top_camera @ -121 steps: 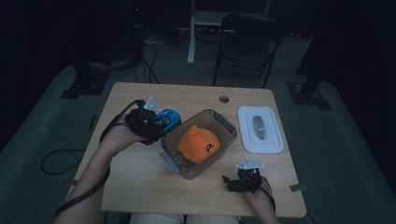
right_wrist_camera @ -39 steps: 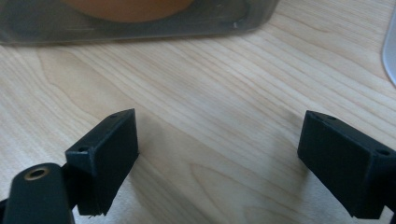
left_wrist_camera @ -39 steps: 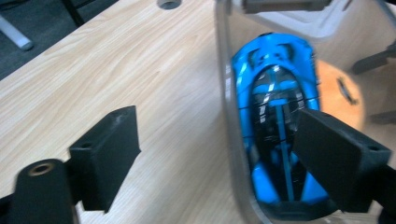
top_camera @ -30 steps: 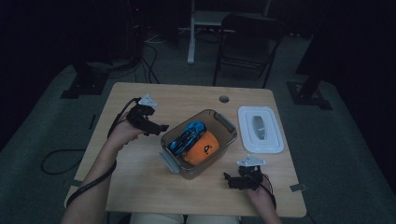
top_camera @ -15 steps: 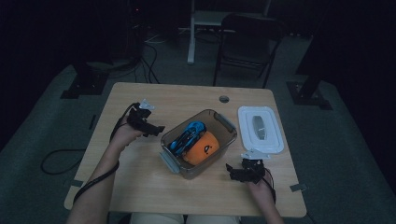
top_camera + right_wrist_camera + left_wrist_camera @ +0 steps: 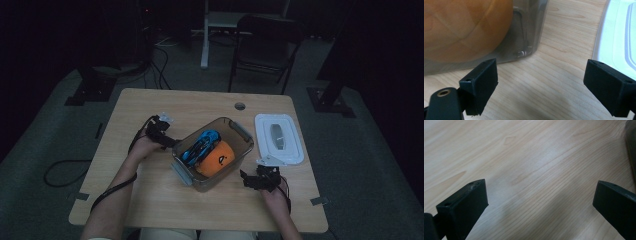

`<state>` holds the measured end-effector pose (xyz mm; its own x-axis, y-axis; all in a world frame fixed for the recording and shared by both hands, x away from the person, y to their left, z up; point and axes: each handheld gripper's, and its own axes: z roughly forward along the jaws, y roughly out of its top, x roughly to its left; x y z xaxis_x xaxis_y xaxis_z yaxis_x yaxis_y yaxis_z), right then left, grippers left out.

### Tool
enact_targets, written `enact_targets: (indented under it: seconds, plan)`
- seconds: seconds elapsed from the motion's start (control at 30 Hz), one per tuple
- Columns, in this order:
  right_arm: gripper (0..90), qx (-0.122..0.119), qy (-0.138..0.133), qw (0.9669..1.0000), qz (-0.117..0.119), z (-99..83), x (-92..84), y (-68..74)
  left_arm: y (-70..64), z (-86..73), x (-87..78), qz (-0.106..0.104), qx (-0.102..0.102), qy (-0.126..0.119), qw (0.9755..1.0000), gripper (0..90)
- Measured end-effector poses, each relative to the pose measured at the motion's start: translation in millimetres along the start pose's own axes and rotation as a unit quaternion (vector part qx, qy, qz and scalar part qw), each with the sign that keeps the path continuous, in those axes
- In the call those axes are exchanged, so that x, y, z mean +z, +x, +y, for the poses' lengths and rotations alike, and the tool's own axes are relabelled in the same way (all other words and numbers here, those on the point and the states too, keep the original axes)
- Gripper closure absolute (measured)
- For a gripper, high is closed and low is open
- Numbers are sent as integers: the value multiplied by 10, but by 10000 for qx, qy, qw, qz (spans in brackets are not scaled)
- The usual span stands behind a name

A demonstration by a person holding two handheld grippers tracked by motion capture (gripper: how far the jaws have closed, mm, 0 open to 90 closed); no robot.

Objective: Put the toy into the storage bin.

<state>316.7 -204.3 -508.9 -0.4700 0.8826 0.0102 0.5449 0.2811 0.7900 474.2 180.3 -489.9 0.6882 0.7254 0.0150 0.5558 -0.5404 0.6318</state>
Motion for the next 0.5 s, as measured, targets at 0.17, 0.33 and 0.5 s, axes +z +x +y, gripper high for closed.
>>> enact_targets:
  seconds: [0.17, 0.33, 0.5]
  plan:
    - [119, 28, 9, 10000, -22, 43, 46, 12, -60, 19, 72, -114, 93, 40, 9999, 4]
    - [120, 34, -40, 10000, -20, 89, 99, 49, -184, 26, 67, -345, 251, 61, 9991, 3]
    - [119, 40, -10, 10000, -51, 103, 108, 49, -229, 10, 15, -315, 298, 50, 9990, 4]
